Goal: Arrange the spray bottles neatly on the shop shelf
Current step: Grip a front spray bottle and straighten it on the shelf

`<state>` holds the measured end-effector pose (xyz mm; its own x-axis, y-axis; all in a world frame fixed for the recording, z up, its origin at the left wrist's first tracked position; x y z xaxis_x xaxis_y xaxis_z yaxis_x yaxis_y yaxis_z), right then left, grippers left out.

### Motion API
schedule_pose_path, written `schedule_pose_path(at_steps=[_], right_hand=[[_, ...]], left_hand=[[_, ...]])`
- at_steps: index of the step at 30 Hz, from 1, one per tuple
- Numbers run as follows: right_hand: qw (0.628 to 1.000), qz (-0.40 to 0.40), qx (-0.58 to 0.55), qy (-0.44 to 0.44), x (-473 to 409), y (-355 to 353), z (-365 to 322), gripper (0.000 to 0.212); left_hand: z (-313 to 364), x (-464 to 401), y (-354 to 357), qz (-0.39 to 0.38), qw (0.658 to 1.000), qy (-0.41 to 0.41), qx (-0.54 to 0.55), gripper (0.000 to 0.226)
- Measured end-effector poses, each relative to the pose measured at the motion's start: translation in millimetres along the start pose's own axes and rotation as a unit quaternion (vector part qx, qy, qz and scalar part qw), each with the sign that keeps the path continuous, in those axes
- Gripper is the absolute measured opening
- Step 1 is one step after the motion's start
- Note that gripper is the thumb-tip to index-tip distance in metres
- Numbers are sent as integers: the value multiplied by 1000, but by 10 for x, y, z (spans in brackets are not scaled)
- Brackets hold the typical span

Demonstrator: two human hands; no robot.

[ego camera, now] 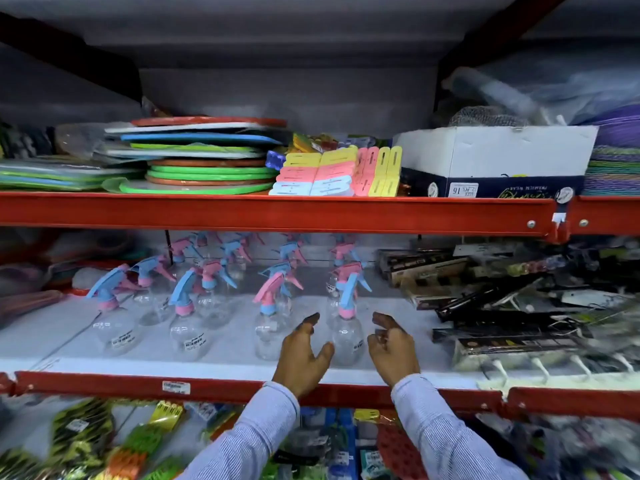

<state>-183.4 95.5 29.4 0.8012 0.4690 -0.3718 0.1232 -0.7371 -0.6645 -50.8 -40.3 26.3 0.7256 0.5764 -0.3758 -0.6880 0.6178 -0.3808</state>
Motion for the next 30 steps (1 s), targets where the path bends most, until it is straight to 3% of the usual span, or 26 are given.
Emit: schedule_pose_path(at_steps=[2, 4, 8, 30], right_hand=[[995, -88, -27, 42, -20, 172, 31, 45], [990, -127, -33, 53, -21, 243, 23, 45], [990, -129, -44, 35, 22, 228, -11, 42], [991, -117, -54, 21, 422, 96, 41, 38]], left_hand=[[-70, -41, 83, -15, 996, -61, 57, 66], [-99, -67, 150, -26, 991, -102, 81, 65], [-44, -64, 233, -39, 988, -99, 113, 49], [-58, 257, 121, -20, 994, -86, 72, 43]])
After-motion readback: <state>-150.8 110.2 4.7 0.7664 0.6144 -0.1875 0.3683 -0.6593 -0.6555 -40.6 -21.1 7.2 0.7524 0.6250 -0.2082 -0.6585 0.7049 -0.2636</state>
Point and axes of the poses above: each hand's wrist, its own x-axis away from the middle knuckle, its own y-axis out of the palm, z = x × y, the point moved 7 cm from there along -x, towards the middle knuckle, and after that the axes turned 14 degrees about x, right-handed, at the moved point
